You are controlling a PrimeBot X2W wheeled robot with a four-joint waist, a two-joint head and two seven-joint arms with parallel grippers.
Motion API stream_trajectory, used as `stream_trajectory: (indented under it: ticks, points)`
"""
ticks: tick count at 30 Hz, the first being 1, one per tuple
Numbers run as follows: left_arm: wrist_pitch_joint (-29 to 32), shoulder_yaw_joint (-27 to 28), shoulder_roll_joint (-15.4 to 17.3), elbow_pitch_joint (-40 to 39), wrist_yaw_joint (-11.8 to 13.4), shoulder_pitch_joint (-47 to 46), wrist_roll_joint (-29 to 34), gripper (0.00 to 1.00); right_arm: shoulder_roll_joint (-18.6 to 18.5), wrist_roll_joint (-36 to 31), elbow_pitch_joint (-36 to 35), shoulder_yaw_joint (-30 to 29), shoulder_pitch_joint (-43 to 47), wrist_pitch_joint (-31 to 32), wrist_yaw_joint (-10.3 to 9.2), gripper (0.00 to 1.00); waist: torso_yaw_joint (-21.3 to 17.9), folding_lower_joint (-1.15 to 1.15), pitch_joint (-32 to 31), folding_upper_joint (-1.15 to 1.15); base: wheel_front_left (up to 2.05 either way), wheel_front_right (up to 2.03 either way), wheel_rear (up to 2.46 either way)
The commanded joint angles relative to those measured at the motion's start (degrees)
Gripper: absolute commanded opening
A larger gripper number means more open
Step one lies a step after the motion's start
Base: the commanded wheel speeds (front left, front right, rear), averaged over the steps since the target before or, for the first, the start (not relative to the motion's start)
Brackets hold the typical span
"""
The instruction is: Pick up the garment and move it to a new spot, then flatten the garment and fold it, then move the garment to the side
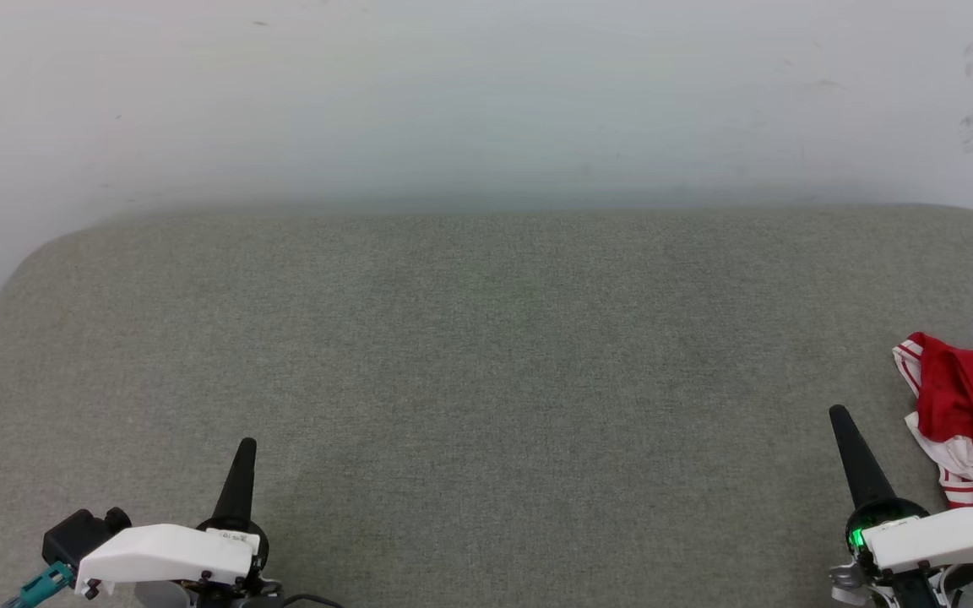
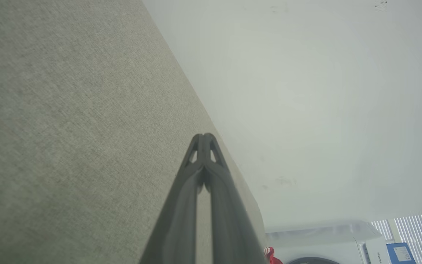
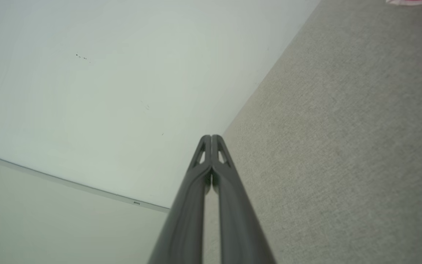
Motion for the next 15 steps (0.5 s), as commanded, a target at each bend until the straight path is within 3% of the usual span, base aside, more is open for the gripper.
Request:
stream_trajectory:
  ticks: [1, 15]
  points:
    - [0.4, 0.3, -0.2, -0.6, -0.4, -1.4, -1.2, 0.0, -0.1, 1.4, -0.1, -0.2, -1.3, 0.3, 0.0, 0.0, 0.0, -0.01, 0.0, 0.0, 0.0, 0.0, 0.0]
    - [2.3, 1.3, -0.6, -0.6, -0.9, -2.1, -8.3, 0.0, -0.1, 9.1, 1.6, -0.4, -2.6, 0.8, 0.0, 0.0, 0.0, -0.01, 0.2, 0.0, 0.0, 0.0, 0.0]
